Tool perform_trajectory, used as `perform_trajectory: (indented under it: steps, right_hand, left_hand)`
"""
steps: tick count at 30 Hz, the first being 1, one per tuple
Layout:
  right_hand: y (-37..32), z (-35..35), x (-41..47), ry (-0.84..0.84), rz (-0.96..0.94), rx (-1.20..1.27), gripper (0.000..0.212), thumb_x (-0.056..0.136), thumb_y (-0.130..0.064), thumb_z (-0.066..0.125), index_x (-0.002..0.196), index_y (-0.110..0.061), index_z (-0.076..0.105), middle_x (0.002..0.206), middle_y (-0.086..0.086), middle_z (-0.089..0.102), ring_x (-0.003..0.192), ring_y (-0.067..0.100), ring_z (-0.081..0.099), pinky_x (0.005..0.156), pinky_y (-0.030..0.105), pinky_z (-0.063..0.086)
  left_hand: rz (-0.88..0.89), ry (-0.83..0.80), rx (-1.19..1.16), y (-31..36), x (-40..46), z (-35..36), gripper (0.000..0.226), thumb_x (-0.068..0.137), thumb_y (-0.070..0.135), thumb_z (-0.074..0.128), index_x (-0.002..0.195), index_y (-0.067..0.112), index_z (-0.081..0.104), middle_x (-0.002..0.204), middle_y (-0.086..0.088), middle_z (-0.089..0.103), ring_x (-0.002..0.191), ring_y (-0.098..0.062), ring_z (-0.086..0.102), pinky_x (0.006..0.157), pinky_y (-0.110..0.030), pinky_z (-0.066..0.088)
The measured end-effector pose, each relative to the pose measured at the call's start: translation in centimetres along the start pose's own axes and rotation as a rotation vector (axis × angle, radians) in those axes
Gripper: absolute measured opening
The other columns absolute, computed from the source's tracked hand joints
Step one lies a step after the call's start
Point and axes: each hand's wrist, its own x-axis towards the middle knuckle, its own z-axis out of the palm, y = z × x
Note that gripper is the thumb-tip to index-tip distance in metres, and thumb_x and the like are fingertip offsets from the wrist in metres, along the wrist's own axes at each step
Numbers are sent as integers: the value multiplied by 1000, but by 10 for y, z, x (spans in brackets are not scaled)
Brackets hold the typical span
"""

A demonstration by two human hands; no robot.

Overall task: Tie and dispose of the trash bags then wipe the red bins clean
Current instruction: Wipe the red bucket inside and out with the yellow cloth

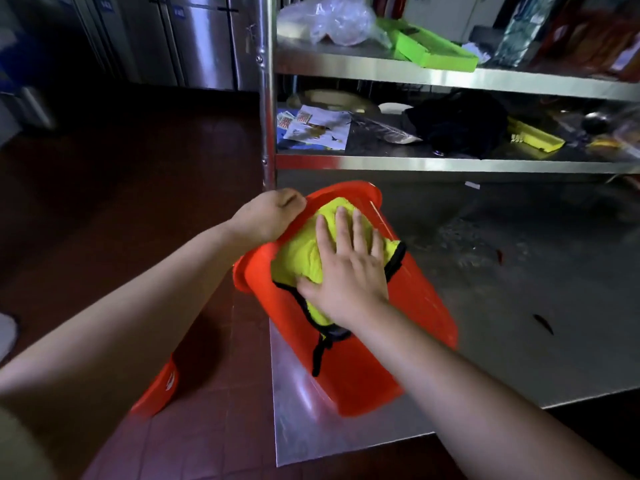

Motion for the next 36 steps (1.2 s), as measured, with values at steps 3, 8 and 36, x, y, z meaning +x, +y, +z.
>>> perform_trajectory:
  steps: [3, 8, 36]
  right_hand:
    - [7, -3, -39, -27, -3, -41, 98, 71, -67, 41, 151, -20, 11, 159, 15, 8, 145, 36, 2, 114, 56, 12]
    - [44, -4, -108, -91, 52, -66, 95, 72, -69, 35, 151, -21, 14, 159, 11, 12, 146, 32, 10, 112, 54, 23]
    - [15, -3, -89, -76, 45, -41, 101, 69, -75, 30, 150, -25, -5, 160, 5, 1, 147, 25, 2, 116, 46, 13]
  left_hand:
    - [-3, 12, 223, 9, -4, 16, 43, 96, 54, 29, 91, 23, 58, 98, -6, 65, 98, -25, 60, 72, -29, 35]
    - [5, 70, 250, 0, -11, 14, 51, 96, 54, 24, 119, 25, 59, 121, -11, 63, 115, -32, 55, 83, -33, 37]
    - [-87, 140, -323, -80, -107, -2, 51, 88, 65, 27, 55, 30, 43, 56, 3, 34, 54, -16, 38, 59, -33, 36]
